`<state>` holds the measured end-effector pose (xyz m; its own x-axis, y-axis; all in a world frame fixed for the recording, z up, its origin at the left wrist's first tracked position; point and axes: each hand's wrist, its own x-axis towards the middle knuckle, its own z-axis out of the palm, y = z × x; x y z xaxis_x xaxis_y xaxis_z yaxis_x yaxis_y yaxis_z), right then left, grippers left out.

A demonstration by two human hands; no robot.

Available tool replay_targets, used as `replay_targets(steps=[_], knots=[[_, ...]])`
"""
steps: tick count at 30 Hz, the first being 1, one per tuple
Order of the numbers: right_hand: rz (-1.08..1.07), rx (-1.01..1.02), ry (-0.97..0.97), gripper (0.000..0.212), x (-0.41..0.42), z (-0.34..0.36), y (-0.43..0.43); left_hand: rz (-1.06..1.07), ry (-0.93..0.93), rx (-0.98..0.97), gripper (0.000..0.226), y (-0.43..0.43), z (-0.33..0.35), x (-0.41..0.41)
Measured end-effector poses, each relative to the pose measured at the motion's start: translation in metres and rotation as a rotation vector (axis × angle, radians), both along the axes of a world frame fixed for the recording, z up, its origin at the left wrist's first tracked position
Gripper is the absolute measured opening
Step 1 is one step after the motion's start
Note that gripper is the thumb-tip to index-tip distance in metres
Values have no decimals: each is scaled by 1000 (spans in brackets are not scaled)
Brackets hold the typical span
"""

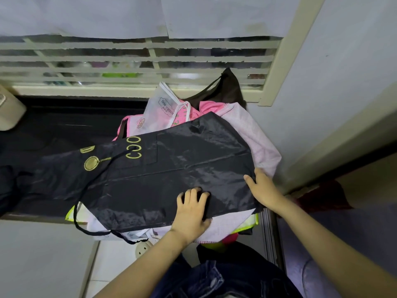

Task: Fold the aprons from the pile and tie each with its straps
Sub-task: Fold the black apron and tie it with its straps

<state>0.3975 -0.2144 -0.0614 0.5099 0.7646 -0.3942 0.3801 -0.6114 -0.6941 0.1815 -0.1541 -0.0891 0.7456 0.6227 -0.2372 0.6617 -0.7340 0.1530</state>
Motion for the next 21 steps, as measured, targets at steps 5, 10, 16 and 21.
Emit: replay_targets(steps=[5, 10, 16, 21], knots=[[-88, 9, 138, 37, 6, -7, -4, -89, -100, 180, 43, -7, 5, 2], [-123, 60, 73, 30, 12, -9, -1, -90, -53, 178, 38, -8, 3, 8], [-112, 33, 9, 28, 14, -13, 1, -65, 31, 100, 29, -9, 4, 12], [-83, 33, 57, 17, 7, -14, -6, -117, 119, 39, 24, -8, 11, 6]])
